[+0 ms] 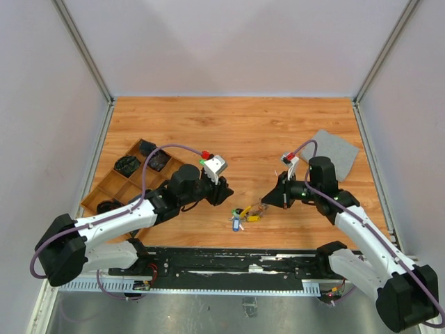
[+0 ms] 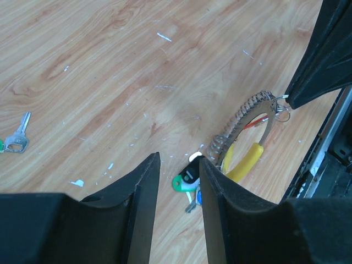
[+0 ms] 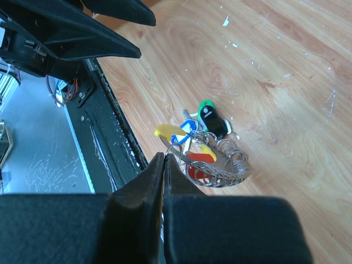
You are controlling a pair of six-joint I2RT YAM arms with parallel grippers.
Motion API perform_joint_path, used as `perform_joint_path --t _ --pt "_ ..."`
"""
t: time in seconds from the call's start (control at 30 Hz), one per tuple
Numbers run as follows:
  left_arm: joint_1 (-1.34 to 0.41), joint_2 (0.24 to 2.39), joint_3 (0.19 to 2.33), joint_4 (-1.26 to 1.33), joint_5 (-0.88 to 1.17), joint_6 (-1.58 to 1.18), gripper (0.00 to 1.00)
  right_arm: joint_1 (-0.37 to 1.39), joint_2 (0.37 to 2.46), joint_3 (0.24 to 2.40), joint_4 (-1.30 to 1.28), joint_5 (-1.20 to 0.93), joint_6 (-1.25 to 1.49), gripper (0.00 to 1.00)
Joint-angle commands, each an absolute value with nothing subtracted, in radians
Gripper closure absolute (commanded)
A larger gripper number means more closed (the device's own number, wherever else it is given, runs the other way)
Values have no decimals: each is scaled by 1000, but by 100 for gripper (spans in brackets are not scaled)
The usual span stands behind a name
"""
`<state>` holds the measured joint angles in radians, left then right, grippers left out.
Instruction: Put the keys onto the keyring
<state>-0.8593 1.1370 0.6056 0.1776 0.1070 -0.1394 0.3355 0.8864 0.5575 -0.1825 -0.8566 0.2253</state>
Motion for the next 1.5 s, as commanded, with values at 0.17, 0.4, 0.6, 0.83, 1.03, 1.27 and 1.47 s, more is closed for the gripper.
perform_joint_path --t 0.17,0.4,0.6,0.83,1.03,1.27,1.47 --pt "-850 1132 611 191 94 -159 60 347 919 637 -240 -767 208 99" --pt "-842 1008 610 136 -48 -166 59 353 973 774 -216 -708 259 99" --pt "-839 928 629 70 -133 -176 59 376 1112 907 -140 -706 303 100" --pt "-838 778 634 -30 -298 -198 59 557 1313 1084 -110 -667 290 99" --pt "-839 670 627 -100 -427 -201 59 670 1371 1089 -13 -688 290 99" --pt "-838 678 610 -95 -421 -201 58 675 1293 784 -62 -615 113 99" --pt "-838 701 594 -60 -398 -199 58 675 1163 634 -185 -460 115 99"
